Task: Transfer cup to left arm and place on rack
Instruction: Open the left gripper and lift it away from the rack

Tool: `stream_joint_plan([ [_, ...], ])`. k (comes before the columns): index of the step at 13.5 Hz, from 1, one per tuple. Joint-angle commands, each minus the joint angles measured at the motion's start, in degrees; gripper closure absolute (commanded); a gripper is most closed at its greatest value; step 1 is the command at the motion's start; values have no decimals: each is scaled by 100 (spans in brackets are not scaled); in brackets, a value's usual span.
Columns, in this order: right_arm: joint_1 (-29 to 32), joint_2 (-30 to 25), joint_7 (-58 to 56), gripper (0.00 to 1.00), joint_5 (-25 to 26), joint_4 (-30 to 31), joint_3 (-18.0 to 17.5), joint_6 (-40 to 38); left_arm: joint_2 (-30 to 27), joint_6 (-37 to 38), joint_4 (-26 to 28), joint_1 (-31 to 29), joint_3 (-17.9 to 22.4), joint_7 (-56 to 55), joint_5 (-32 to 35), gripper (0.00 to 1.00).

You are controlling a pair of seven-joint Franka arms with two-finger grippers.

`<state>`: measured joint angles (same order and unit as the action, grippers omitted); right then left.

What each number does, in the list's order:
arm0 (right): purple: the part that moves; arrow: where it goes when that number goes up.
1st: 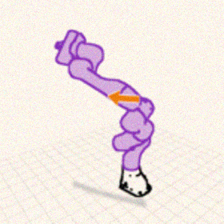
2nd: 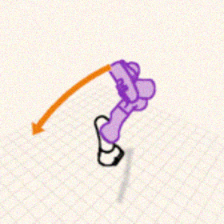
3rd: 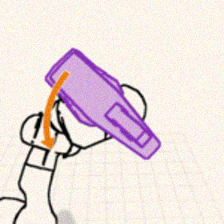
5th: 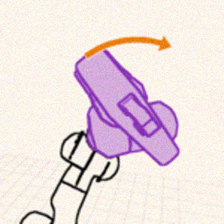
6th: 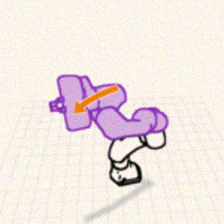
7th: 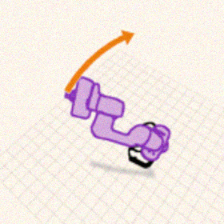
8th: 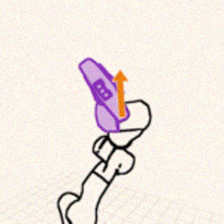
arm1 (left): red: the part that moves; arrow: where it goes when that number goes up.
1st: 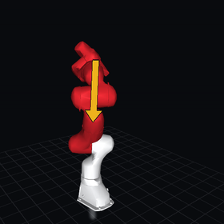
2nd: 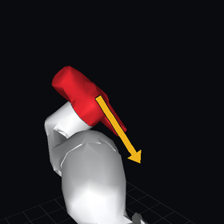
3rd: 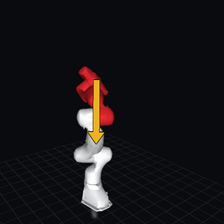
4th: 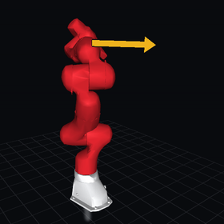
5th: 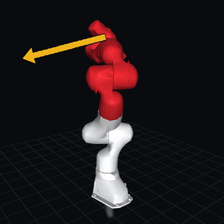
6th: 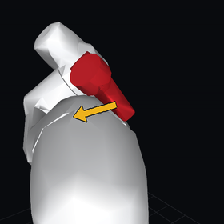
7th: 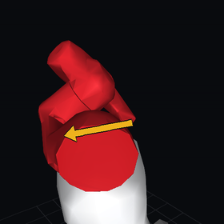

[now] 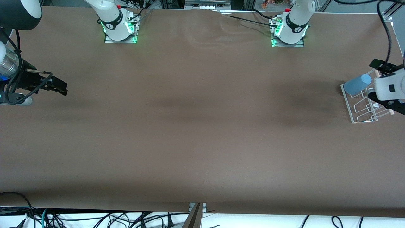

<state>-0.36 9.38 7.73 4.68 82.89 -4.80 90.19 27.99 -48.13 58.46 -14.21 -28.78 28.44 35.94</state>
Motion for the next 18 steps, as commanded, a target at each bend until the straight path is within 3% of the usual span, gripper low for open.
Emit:
stream_joint_plan([
  [1,71,-59,-123,0,-107,43,-29,-19,31,49,-527,637,30,-925,-193,0],
  [3,71,-59,-123,0,-107,43,-29,-10,-135,-47,-625,841,91,-1619,-534,0],
  [4,71,-59,-123,0,-99,43,-29,-10,-441,-474,-442,807,92,-1901,-797,0],
  [6,63,-59,-140,0,-90,43,-29,-2,-1274,-1510,819,448,240,-2009,-1483,0],
  [8,62,-50,-149,0,-81,43,-29,25,-1944,-2538,1831,69,241,-1931,-1634,0],
  [10,80,-50,-158,0,-90,43,-29,16,-2480,-3008,2527,-160,241,-1982,-2395,0],
  [12,71,-50,-140,0,-90,43,-29,25,-2885,-3639,3011,-318,241,-2314,-2679,0],
  [16,80,-50,-131,0,-90,43,-29,25,-2843,-3730,2881,-372,267,-2932,-2935,0],
  [17,80,-50,-131,0,-90,43,-21,16,-2861,-3747,2908,-250,624,-2950,-3153,0],
  [18,80,-50,-123,0,-90,43,-21,16,-2870,-3826,2969,308,1411,-2958,-3451,0],
])
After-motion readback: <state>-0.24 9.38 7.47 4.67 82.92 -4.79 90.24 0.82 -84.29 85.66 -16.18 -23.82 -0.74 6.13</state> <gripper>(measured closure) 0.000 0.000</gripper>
